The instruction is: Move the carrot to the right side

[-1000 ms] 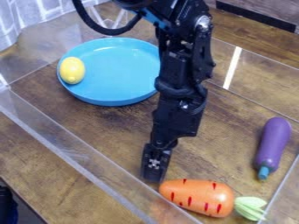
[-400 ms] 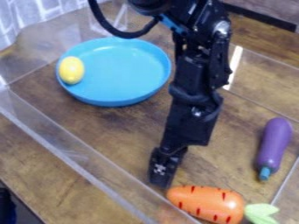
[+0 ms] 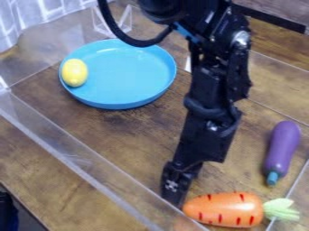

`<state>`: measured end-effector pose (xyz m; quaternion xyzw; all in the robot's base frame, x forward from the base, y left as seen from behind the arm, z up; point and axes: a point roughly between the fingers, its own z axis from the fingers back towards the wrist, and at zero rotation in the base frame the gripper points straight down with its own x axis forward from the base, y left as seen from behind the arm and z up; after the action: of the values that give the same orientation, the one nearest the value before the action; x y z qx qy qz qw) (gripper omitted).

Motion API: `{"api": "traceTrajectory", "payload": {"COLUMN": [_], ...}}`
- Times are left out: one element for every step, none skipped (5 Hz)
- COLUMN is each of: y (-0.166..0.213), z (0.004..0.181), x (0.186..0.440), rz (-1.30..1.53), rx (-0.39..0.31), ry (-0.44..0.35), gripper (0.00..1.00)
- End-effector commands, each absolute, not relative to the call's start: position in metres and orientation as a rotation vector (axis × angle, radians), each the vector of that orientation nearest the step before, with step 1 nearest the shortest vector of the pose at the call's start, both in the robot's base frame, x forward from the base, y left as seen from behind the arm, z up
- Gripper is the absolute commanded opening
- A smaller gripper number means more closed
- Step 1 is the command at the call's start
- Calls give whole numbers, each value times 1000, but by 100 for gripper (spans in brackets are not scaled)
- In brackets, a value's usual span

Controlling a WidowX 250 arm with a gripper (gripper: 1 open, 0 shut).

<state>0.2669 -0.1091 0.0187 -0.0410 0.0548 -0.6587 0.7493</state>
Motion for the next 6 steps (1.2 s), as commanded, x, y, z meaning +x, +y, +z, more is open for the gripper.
{"api": "traceTrajectory", "payload": {"y": [-138,-159,-148,-146,-143,-141], "z": [16,15,15,15,14,14], "x": [261,261,263,262,267,271], "rz": [-1523,-1569,-1549,-1544,-1459,-1374], "rx": [-100,-91,-88,-80,-79,-79], "ry": [124,137,154,169,179,190], "gripper": [100,100,100,100,100,100]}}
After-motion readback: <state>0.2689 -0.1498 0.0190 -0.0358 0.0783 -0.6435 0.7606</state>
